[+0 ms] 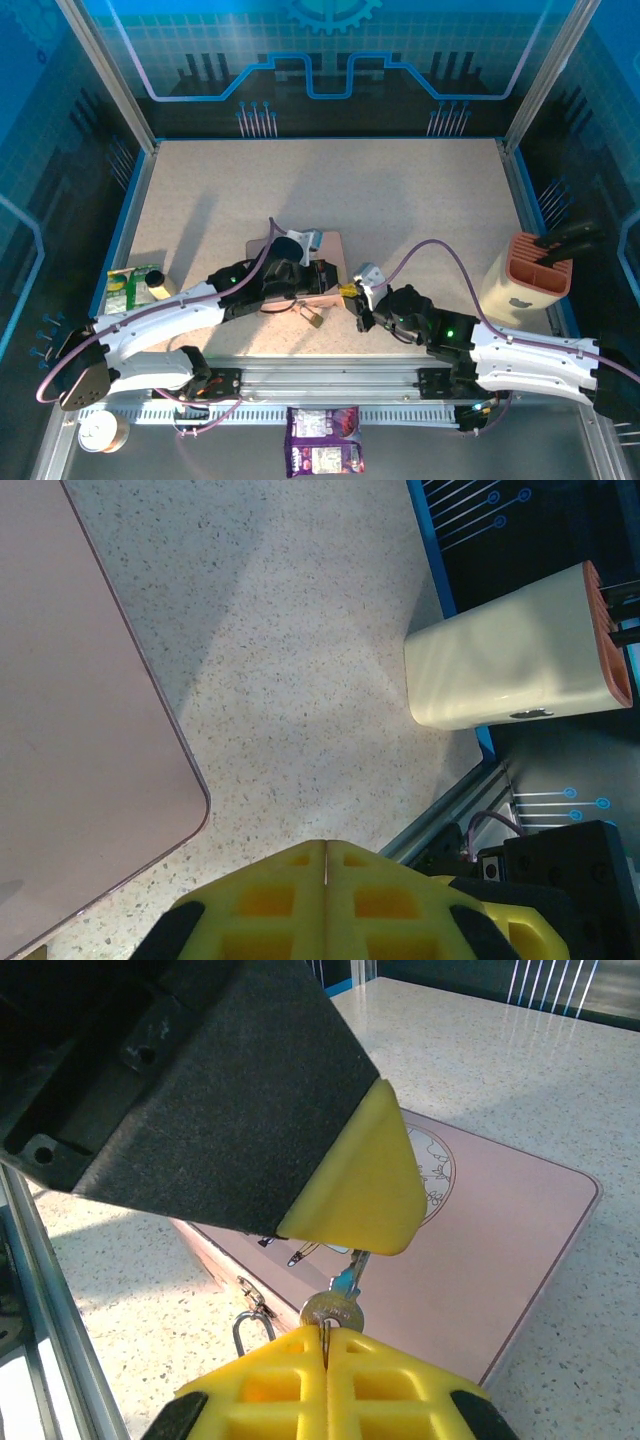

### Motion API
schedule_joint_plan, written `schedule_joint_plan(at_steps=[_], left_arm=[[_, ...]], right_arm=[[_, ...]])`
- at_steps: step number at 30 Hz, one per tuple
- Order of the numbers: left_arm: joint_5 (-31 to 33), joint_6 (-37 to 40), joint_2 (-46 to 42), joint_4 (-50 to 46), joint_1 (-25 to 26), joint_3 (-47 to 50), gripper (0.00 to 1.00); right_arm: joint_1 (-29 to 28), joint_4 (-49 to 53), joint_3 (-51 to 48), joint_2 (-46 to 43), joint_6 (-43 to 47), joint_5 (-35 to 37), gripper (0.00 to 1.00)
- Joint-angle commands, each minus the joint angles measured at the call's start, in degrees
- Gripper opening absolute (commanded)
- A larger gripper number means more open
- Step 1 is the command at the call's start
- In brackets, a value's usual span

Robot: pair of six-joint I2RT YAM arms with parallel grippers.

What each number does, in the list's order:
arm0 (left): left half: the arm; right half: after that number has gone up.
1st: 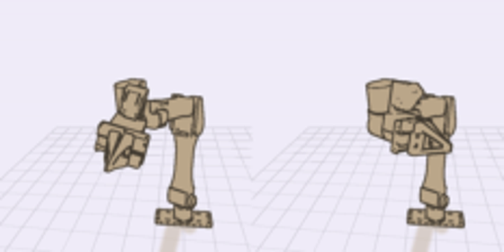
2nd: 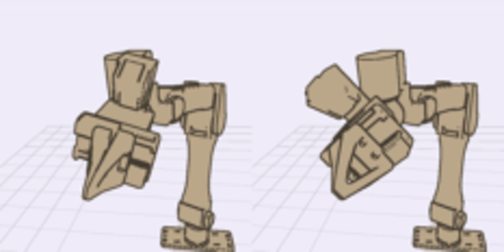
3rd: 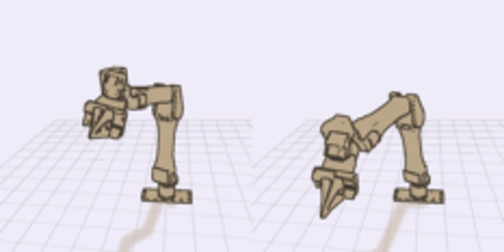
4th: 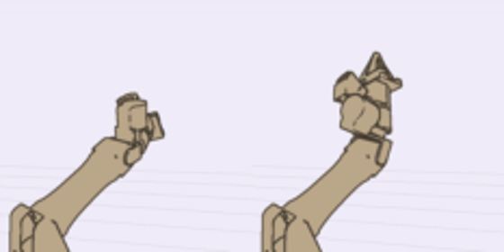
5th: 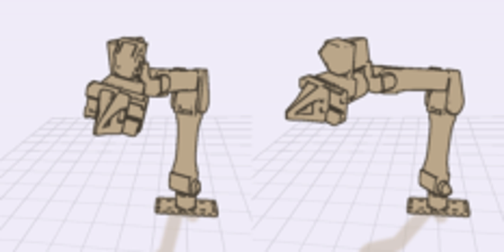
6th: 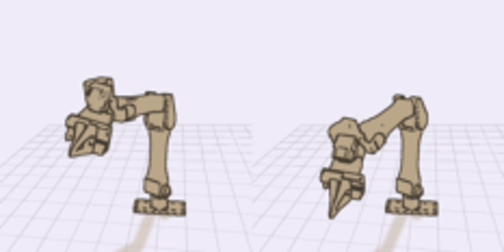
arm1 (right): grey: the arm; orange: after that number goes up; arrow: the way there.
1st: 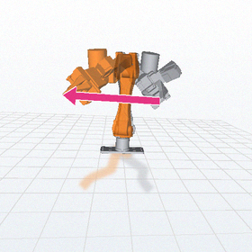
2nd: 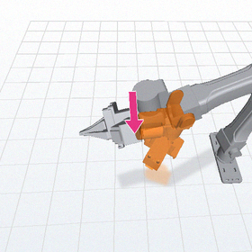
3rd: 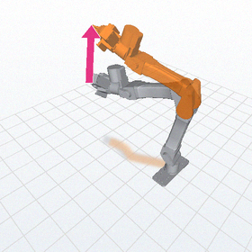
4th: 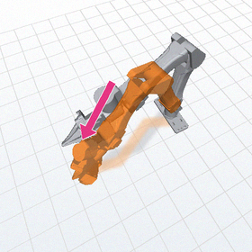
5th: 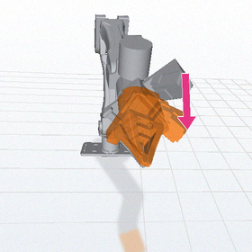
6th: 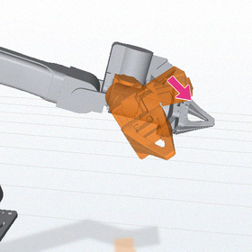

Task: Unlock the padlock with the key

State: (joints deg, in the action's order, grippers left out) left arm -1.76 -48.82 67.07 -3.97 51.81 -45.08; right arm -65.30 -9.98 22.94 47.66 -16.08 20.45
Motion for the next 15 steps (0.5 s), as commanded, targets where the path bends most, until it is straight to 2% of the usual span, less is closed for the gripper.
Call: schedule_joint_plan(at_steps=[1, 3, 4, 7, 9, 12, 15], left_arm=[[0.09, -1.52, -0.58, 2.05, 0.4, 1.15, 0.01], [0.94, -2.13, -1.1, 2.75, 0.43, 1.83, 0.0], [1.67, -2.61, -1.45, 3.5, 0.41, 2.43, 0.0], [4.63, -4.71, -2.66, 5.93, 0.4, 4.48, 0.0], [7.1, -6.65, -3.37, 8.52, 0.4, 6.07, 0.0], [10.07, -9.49, -4.05, 14.63, 0.42, 8.95, 0.0], [11.33, -10.59, -3.76, 18.13, 0.41, 9.14, 0.0]], right_arm=[[-0.63, -1.51, 2.08, -0.33, -1.22, 1.83, 0.0], [-0.49, -1.36, 2.23, -0.44, -2.01, 1.67, 0.03], [-0.19, -1.16, 2.37, -0.7, -2.91, 1.91, 0.11], [1.5, -0.15, 2.55, -2.41, -7.63, 2.38, 0.27], [4.16, 0.91, 2.48, -4.22, -13.79, 1.44, 0.47], [8.39, -1.73, 1.05, -6.2, -23.8, -4.11, 0.52], [9.58, -4.97, -0.66, -6.7, -32.55, -5.29, 0.52]])
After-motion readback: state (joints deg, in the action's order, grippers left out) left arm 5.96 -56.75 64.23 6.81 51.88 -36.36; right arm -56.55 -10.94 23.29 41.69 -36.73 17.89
